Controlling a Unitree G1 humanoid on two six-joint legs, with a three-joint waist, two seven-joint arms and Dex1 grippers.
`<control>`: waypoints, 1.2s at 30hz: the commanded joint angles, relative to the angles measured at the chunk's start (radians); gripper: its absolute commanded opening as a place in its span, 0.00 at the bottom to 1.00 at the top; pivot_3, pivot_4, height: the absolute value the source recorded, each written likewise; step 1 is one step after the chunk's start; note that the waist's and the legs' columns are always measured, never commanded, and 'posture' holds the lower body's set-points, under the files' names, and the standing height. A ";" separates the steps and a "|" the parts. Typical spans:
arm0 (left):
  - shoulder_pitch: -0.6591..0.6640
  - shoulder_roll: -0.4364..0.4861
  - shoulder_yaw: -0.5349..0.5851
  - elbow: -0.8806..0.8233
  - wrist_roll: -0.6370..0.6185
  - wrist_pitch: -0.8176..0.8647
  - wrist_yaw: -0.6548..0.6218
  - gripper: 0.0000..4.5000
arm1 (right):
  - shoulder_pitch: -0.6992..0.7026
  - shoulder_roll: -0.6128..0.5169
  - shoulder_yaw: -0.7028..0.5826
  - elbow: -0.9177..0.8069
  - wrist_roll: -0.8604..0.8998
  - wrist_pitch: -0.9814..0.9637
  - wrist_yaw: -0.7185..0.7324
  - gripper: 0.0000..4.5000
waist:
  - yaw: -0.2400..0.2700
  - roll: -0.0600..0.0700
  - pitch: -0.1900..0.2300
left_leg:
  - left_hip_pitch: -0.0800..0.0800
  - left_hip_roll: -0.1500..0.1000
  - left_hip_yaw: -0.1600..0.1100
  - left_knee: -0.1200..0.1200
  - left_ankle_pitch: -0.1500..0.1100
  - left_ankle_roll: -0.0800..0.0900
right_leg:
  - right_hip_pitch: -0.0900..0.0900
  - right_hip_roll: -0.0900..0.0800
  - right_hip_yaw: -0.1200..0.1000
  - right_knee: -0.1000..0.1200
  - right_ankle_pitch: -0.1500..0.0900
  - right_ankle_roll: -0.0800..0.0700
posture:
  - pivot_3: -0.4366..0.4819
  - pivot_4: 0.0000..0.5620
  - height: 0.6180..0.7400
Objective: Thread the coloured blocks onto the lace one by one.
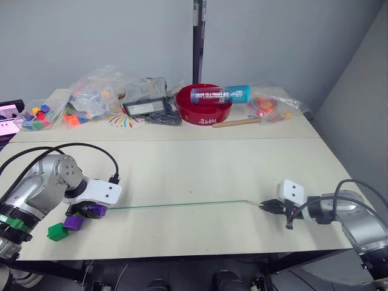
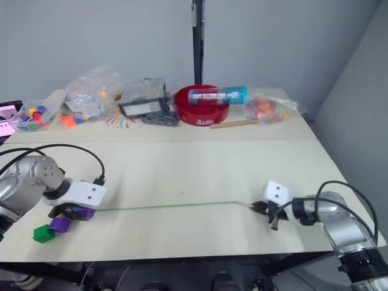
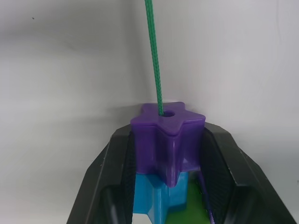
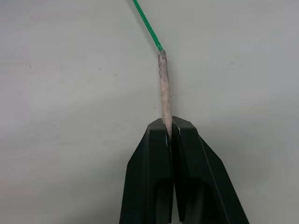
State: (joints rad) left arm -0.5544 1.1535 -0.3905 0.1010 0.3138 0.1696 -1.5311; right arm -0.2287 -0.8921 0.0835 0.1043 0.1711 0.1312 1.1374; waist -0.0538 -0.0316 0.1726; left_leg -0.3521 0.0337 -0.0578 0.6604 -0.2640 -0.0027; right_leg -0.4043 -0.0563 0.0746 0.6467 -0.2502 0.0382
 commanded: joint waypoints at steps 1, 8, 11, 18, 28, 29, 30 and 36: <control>0.015 -0.013 -0.017 0.012 0.032 -0.001 0.002 0.31 | 0.024 -0.024 -0.020 0.050 -0.034 0.008 -0.018 0.00 | 0.005 0.001 -0.001 | 0.000 0.000 0.000 0.000 0.000 0.000 | 0.000 0.000 0.000 0.000 0.000 0.000 | 0.48 0.27 0.92; 0.006 -0.037 -0.017 0.002 0.040 -0.006 -0.010 0.31 | 0.038 -0.035 -0.037 0.043 -0.037 0.030 -0.028 0.00 | 0.010 0.005 -0.003 | 0.000 0.000 0.001 0.000 0.000 0.000 | 0.001 0.000 0.001 0.000 0.000 0.001 | 0.48 0.27 0.92; 0.004 -0.042 -0.014 0.001 0.043 -0.011 -0.014 0.31 | 0.056 -0.052 -0.046 0.040 -0.040 0.039 -0.033 0.00 | 0.013 0.005 -0.003 | 0.000 -0.001 0.001 0.000 0.000 0.000 | 0.001 -0.001 0.001 0.000 0.000 0.001 | 0.48 0.27 0.92; -0.008 -0.062 -0.004 -0.026 0.034 0.000 -0.033 0.31 | 0.110 -0.068 -0.060 -0.011 -0.024 0.061 -0.036 0.00 | 0.021 0.005 -0.003 | 0.000 -0.002 0.001 0.000 0.000 0.000 | 0.001 -0.002 0.001 -0.001 0.000 0.000 | 0.48 0.27 0.92; 0.006 -0.076 0.010 -0.144 0.017 0.076 -0.059 0.31 | 0.126 -0.052 -0.072 -0.054 -0.030 0.105 -0.065 0.00 | 0.029 0.004 -0.003 | 0.000 -0.002 0.001 0.000 0.000 0.000 | 0.000 -0.002 0.000 -0.003 0.000 0.000 | 0.48 0.27 0.92; 0.008 -0.075 0.010 -0.146 0.017 0.076 -0.060 0.31 | 0.125 -0.053 -0.072 -0.050 -0.032 0.106 -0.069 0.00 | 0.029 0.004 -0.003 | 0.000 -0.002 0.001 0.000 0.000 0.000 | 0.000 -0.002 0.000 -0.003 0.000 0.000 | 0.48 0.27 0.92; 0.009 -0.074 0.010 -0.144 0.021 0.076 -0.058 0.31 | 0.124 -0.056 -0.072 -0.044 -0.036 0.105 -0.071 0.00 | 0.029 0.004 -0.003 | 0.000 -0.002 0.001 0.000 0.000 0.000 | 0.000 -0.002 0.000 -0.003 0.000 0.000 | 0.48 0.27 0.92; 0.007 -0.072 0.009 -0.123 0.040 0.063 -0.037 0.31 | 0.129 -0.074 -0.081 -0.023 -0.046 0.098 -0.071 0.00 | 0.030 0.004 -0.003 | 0.000 -0.002 0.001 0.000 0.000 0.000 | 0.000 -0.002 0.000 -0.004 0.000 0.000 | 0.48 0.27 0.92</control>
State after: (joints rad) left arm -0.5509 1.0847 -0.3827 -0.0253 0.3515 0.2377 -1.5766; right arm -0.1211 -0.9416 -0.0051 0.0343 0.1708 0.2077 1.0771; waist -0.0242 -0.0277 0.1695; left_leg -0.3525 0.0322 -0.0571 0.6606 -0.2641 -0.0027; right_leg -0.4038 -0.0581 0.0749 0.6431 -0.2501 0.0386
